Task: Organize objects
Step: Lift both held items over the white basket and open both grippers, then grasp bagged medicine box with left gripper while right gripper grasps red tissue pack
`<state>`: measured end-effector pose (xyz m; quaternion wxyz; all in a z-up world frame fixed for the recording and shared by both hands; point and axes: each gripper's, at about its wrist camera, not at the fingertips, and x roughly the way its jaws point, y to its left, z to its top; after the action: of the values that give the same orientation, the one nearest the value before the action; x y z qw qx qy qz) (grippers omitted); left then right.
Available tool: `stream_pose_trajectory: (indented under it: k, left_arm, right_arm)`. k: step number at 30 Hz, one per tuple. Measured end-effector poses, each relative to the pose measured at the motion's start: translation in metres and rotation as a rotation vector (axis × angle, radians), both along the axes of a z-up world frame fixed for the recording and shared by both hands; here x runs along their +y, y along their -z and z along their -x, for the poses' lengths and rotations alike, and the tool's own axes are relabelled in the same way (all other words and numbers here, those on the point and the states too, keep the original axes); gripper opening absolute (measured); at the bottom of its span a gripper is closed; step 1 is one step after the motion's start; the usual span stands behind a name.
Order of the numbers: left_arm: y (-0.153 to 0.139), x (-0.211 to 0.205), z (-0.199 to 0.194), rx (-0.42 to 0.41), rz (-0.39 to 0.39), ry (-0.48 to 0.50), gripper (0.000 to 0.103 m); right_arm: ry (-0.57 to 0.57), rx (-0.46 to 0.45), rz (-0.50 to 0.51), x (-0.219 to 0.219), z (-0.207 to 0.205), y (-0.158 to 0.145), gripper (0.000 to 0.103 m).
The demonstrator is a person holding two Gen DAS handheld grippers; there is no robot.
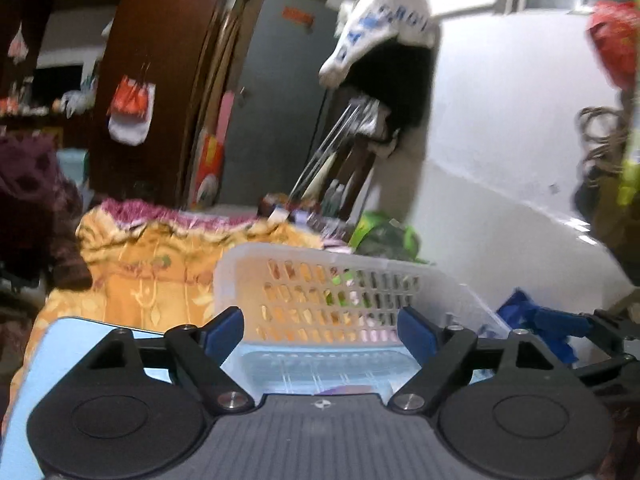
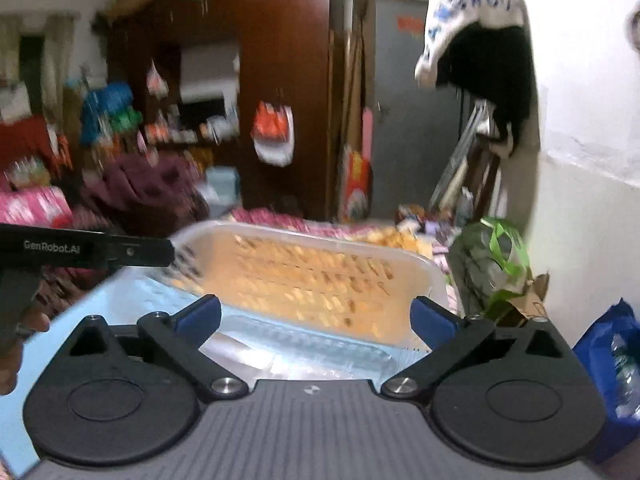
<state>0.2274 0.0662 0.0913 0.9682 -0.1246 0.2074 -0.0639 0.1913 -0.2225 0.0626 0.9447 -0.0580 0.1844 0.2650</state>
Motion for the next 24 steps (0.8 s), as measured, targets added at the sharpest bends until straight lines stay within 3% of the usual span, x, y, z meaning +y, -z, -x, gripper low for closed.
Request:
stream_pose_trajectory:
  k: [3, 5, 8, 10, 13, 17, 22, 24]
  left_arm:
    - [0.013, 0.0, 0.064, -0.077, -0.042, -0.013, 0.092]
    - [0.035, 0.002, 0.107, -0.132, -0.068, -0.022, 0.095]
    - [0.065, 0.008, 0.14, -0.13, -0.056, -0.068, 0.096]
    - [0.077, 0.012, 0.147, -0.127, -0.02, -0.09, 0.096]
    - [0.089, 0.016, 0.139, -0.088, -0.017, -0.095, 0.096]
    - [0.101, 0.02, 0.123, -0.034, 0.013, -0.107, 0.096]
    - [0.109, 0.014, 0.124, -0.019, -0.034, -0.133, 0.096]
    - [0.11, 0.011, 0.121, -0.011, -0.052, -0.138, 0.096]
  right_arm:
    - [-0.027, -0.043, -0.128, -0.037, 0.051, 0.034, 0.103]
    - [-0.03, -0.032, -0.16, -0.052, 0.078, 0.07, 0.103]
    - [0.011, 0.013, -0.207, -0.061, 0.102, 0.116, 0.103]
    - [0.003, 0.026, -0.223, -0.058, 0.107, 0.13, 0.103]
    - [0.019, -0.002, -0.119, -0.038, 0.106, 0.135, 0.102]
    - [-0.004, 0.045, -0.111, -0.031, 0.103, 0.141, 0.09]
    - [-0.002, 0.047, -0.107, -0.029, 0.107, 0.149, 0.07]
    - [-0.004, 0.04, -0.115, -0.033, 0.114, 0.153, 0.069]
